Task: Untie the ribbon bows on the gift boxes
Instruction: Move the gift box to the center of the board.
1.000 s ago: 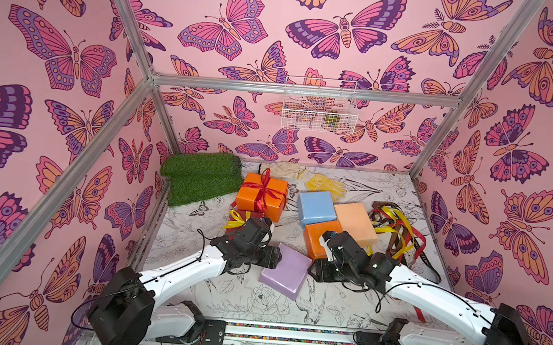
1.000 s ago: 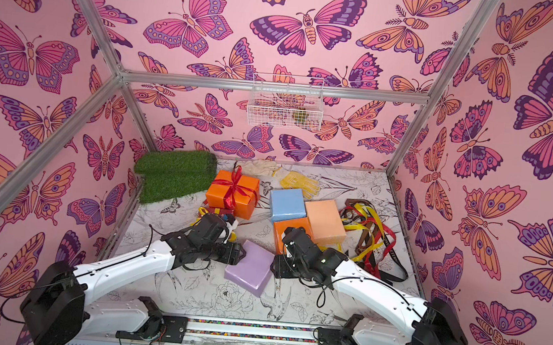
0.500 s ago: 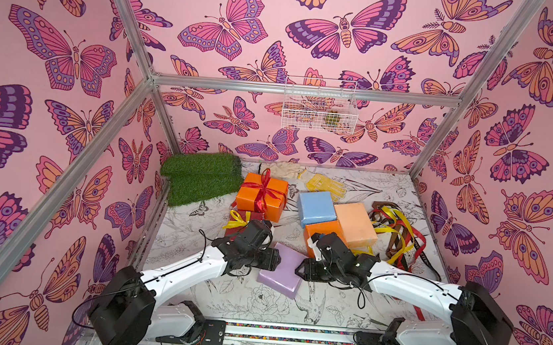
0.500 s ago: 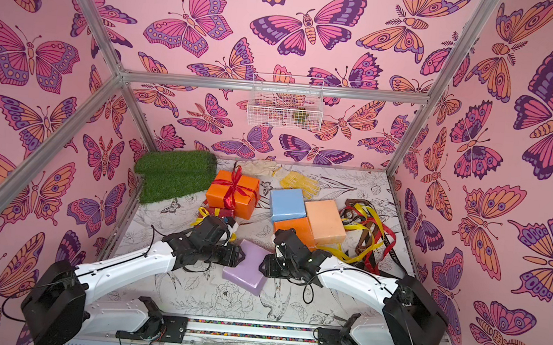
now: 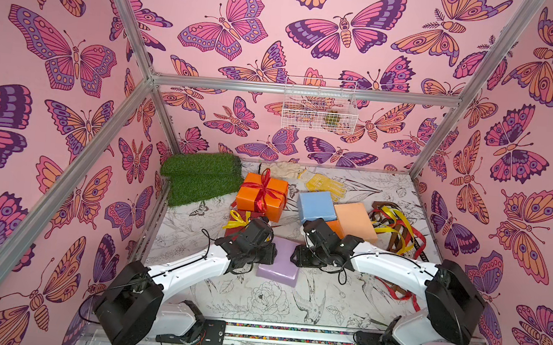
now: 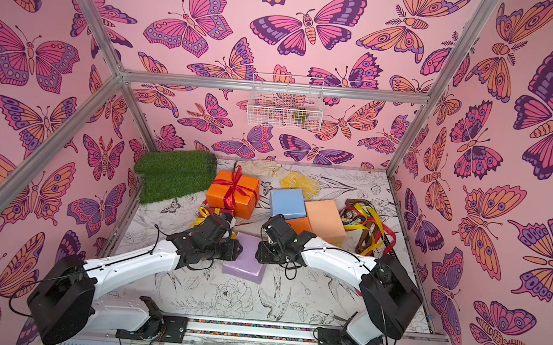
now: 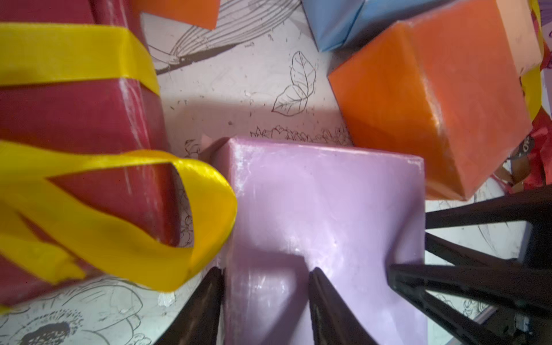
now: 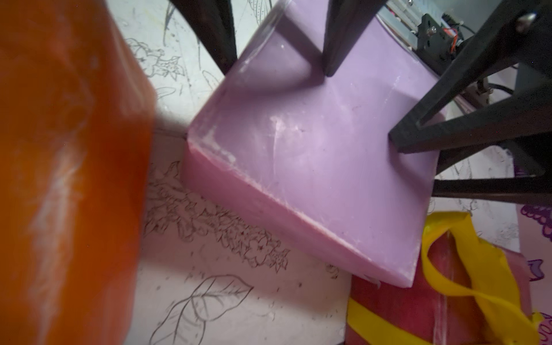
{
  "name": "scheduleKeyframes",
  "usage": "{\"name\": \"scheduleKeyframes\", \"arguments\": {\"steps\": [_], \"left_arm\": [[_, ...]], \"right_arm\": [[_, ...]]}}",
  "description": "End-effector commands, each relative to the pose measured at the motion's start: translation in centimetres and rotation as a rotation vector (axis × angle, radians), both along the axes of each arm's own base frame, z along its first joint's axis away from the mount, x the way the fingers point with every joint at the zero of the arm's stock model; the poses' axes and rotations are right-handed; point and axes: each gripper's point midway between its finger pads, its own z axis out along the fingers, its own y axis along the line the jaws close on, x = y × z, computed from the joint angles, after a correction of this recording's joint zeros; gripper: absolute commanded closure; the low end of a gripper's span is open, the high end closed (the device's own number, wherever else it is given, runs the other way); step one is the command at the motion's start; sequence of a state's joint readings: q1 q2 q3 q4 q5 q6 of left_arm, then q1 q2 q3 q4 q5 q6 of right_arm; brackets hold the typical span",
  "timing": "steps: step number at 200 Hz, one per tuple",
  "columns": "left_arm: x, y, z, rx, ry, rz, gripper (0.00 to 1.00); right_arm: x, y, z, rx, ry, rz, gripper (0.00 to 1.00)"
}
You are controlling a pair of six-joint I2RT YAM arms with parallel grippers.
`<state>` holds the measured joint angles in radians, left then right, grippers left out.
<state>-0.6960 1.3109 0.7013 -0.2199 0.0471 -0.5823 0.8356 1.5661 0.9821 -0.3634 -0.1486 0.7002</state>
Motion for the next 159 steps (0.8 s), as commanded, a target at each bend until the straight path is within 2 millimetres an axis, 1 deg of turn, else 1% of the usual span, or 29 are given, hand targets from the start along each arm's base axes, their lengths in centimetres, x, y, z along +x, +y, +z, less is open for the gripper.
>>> {"name": "scheduleKeyframes", "arguments": {"steps": [1, 34, 57, 63, 82, 100, 110, 122, 129, 142, 159], "left_arm": [[1.4, -1.5, 0.2, -0.021, -0.027, -0.013, 0.54], [3.6, -2.6, 0.7, -0.014, -0.056, -0.019, 0.53], [4.8, -2.9, 0.6, -0.009, -0.059, -0.005, 0.52], [5.1, -2.8, 0.6, -0.006, -0.061, 0.002, 0.52], [6.0, -2.4, 0.4, -0.004, -0.055, 0.034, 0.51], [6.5, -1.7, 0.3, 0.0, -0.05, 0.066, 0.5], [6.7, -1.4, 0.5, -0.006, -0.053, 0.073, 0.5], [6.7, -1.1, 1.0, -0.013, -0.058, 0.075, 0.48], [6.7, -1.0, 1.4, -0.017, -0.064, 0.066, 0.47], [6.6, -1.1, 2.4, -0.027, -0.086, 0.037, 0.4], [6.4, -1.1, 3.7, -0.038, -0.111, 0.01, 0.32]], "right_arm": [[2.9, 0.1, 1.5, 0.0, -0.076, 0.007, 0.52], [6.1, -0.1, 2.0, 0.019, -0.089, 0.007, 0.52], [7.6, 0.4, 2.7, 0.038, -0.099, 0.028, 0.52], [8.0, 0.6, 2.6, 0.04, -0.096, 0.033, 0.52], [8.7, 1.3, 2.7, 0.054, -0.084, 0.053, 0.52], [9.1, 1.5, 2.5, 0.036, -0.075, 0.069, 0.5], [9.2, 1.4, 2.5, 0.023, -0.076, 0.076, 0.49], [9.3, 0.9, 2.7, -0.009, -0.092, 0.075, 0.47], [9.5, 0.3, 3.3, -0.034, -0.118, 0.067, 0.45], [10.0, -1.2, 4.2, -0.103, -0.177, 0.044, 0.39], [10.3, -2.6, 5.8, -0.163, -0.237, 0.034, 0.36]]}}
